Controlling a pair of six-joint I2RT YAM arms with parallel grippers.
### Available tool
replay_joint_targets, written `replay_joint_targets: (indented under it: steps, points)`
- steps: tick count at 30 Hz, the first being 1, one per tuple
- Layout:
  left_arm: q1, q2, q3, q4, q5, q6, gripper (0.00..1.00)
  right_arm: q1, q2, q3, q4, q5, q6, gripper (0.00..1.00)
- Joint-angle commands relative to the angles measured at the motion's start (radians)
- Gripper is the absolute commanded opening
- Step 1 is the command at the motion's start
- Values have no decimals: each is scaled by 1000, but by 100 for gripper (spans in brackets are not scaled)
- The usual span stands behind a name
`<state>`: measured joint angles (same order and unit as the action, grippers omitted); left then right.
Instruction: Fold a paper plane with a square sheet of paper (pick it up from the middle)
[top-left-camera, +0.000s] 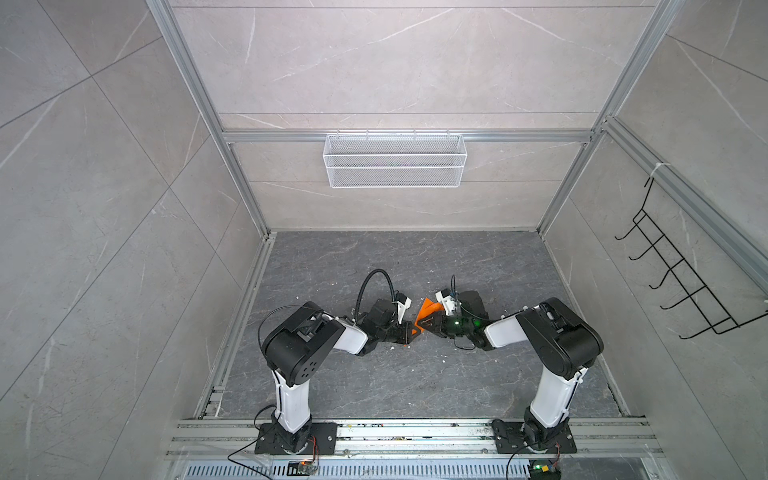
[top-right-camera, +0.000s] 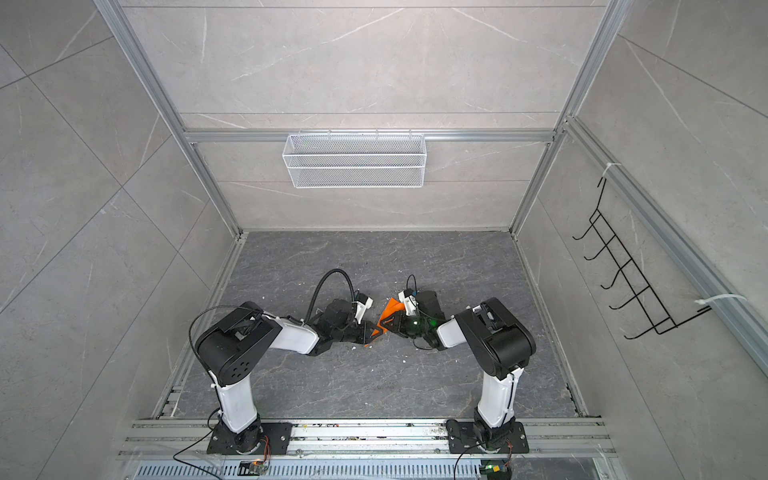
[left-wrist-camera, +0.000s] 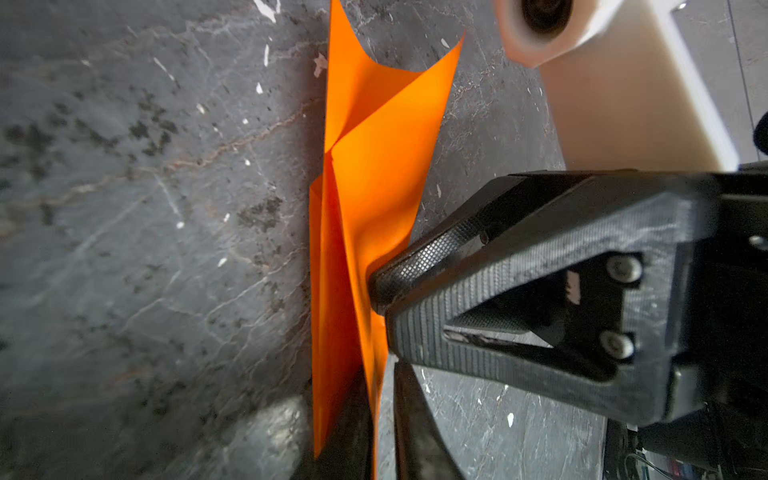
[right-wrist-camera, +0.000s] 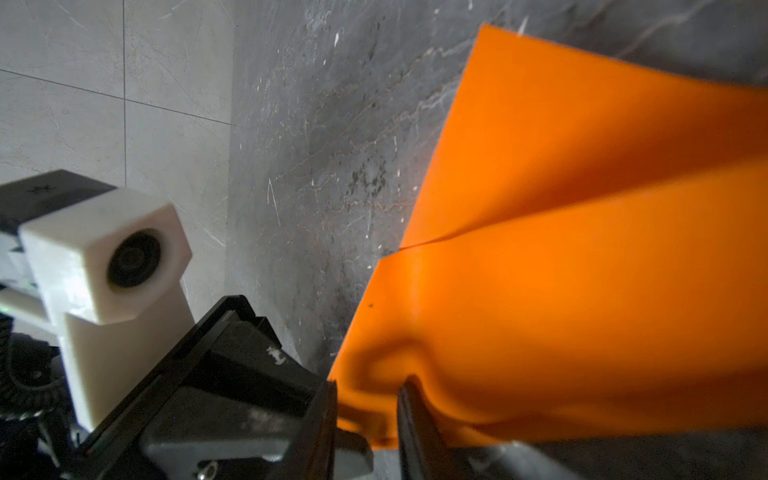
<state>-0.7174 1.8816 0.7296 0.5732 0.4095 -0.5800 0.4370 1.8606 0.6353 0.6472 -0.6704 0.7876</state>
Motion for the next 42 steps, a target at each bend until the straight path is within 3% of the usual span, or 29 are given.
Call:
replay_joint_targets:
  steps: [1,30,36,42]
  points:
    - [11,12,-16,-174,-26,6,17,-8,6,8,-37,12,-26,29]
    - [82,-177,79,-427,130,-134,36,-11,42,7,-41,4,-28,29]
    - [84,-151,167,-576,145,-89,30,-10,39,11,-46,5,-30,29]
    - [82,-116,183,-605,152,-85,21,-11,44,11,-46,5,-29,29]
